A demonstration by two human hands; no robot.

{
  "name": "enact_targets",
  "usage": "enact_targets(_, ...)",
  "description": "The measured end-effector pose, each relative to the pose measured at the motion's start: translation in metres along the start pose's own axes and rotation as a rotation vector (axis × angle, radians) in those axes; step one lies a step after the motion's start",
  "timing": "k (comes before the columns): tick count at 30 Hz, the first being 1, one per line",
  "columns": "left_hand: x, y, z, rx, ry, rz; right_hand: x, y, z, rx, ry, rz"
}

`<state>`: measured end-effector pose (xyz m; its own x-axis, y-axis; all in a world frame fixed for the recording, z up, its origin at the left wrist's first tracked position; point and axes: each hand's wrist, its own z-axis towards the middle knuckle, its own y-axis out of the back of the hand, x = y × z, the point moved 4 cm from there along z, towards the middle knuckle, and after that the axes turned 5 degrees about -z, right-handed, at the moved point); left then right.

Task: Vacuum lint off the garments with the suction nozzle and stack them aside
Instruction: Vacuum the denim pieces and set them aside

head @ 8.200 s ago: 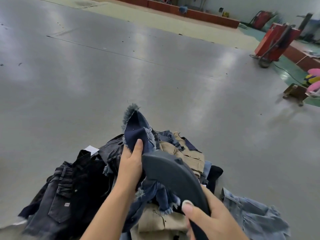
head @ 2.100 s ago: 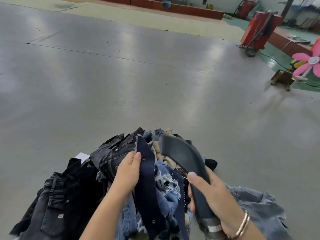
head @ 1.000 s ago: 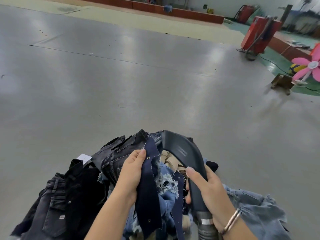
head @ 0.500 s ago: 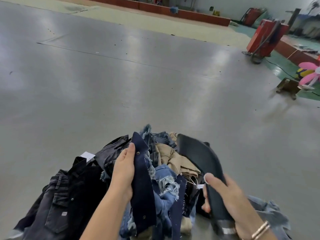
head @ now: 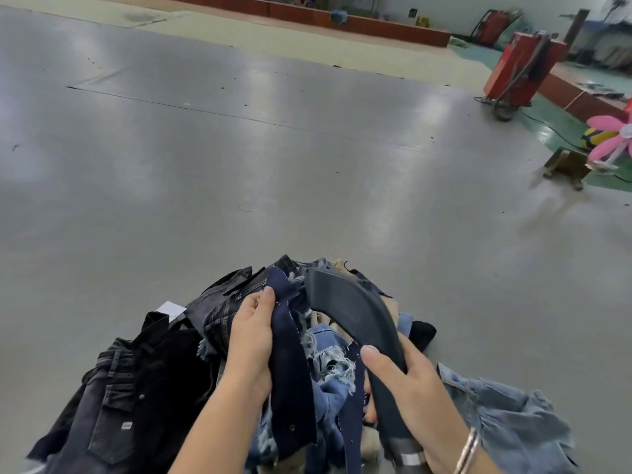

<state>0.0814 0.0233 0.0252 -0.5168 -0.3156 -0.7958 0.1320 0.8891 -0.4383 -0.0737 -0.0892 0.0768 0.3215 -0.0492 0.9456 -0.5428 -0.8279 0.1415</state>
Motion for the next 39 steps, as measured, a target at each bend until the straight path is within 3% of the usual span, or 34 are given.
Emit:
enact_targets(8, 0.000, -0.017, -0.013, 0.236, -0.050, 0.192, -0.007, -0.002, -0.001, -0.107, -0.040, 0.140)
enact_targets(11, -0.005, -0.008, -0.016, 0.237, -0.117, 0.277, -0.008, 0.006, 0.005, -0.158, -0.108, 0.257)
enact_targets(14, -0.008, 0.015, -0.020, 0.139, -0.110, 0.202, 0.000, 0.045, 0.009, -0.254, -0.137, 0.363)
enact_targets(18, -0.012, 0.020, -0.009, 0.036, -0.041, 0.055, -0.007, 0.048, 0.000, -0.136, -0.149, 0.176)
enact_targets(22, -0.014, 0.012, 0.005, -0.044, -0.029, -0.005, -0.009, 0.001, -0.010, 0.173, -0.043, -0.121)
enact_targets(25, -0.010, 0.012, 0.007, -0.041, -0.017, -0.016, -0.009, -0.018, -0.015, 0.265, -0.050, -0.164)
enact_targets(27, -0.006, 0.012, 0.006, -0.024, -0.014, -0.001, -0.004, -0.022, -0.012, 0.247, -0.027, -0.106)
enact_targets(31, -0.007, 0.017, 0.008, -0.070, -0.044, 0.000, 0.005, 0.007, -0.001, -0.018, 0.014, -0.002)
enact_targets(36, -0.006, 0.017, 0.011, -0.069, 0.027, -0.023, -0.005, -0.007, -0.018, 0.200, 0.005, -0.181)
enact_targets(39, 0.000, 0.010, 0.009, -0.021, 0.051, 0.027, 0.003, -0.024, -0.010, 0.220, 0.026, -0.151)
